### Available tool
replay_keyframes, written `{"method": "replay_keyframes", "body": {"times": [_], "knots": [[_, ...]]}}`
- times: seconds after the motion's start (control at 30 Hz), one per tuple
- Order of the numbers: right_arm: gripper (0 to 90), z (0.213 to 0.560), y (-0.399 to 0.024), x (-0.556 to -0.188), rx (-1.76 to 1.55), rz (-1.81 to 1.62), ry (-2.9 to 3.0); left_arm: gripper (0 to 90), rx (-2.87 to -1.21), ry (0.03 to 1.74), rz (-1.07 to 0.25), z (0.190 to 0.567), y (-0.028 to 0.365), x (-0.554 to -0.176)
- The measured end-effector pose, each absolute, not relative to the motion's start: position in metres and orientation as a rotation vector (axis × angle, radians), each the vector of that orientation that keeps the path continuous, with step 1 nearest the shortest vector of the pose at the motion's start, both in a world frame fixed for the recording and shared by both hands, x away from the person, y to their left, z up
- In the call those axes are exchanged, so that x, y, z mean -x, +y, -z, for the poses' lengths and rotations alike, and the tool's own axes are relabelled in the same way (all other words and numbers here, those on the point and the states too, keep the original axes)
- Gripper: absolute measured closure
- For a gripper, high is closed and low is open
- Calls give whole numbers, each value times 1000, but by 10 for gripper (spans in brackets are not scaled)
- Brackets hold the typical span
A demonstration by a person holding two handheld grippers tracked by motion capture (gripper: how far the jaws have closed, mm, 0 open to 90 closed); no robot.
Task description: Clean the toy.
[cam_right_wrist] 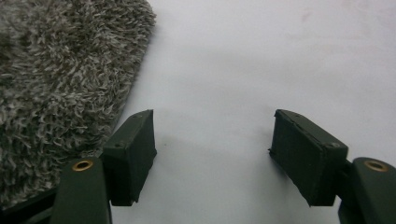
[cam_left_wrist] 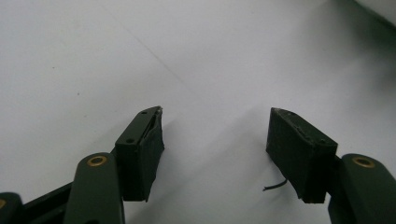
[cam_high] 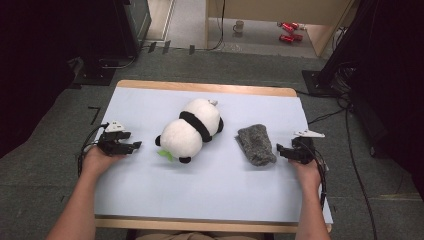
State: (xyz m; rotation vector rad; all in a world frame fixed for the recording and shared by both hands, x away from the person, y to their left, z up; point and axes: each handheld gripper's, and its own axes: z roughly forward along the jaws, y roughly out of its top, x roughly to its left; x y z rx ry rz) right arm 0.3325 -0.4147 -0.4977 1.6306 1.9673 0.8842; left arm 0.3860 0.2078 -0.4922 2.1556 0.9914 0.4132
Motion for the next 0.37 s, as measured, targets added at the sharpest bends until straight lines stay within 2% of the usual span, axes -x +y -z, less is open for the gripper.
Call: {"method": "replay_keyframes", "body": {"times": [0.27, 0.37], "knots": [[278, 499, -414, -332, -1619, -890, 1965, 347, -2149, 994, -413, 493, 208, -386], [266, 499, -413, -332, -1614, -890, 1969, 316, -2151, 992, -408, 493, 207, -385]]}}
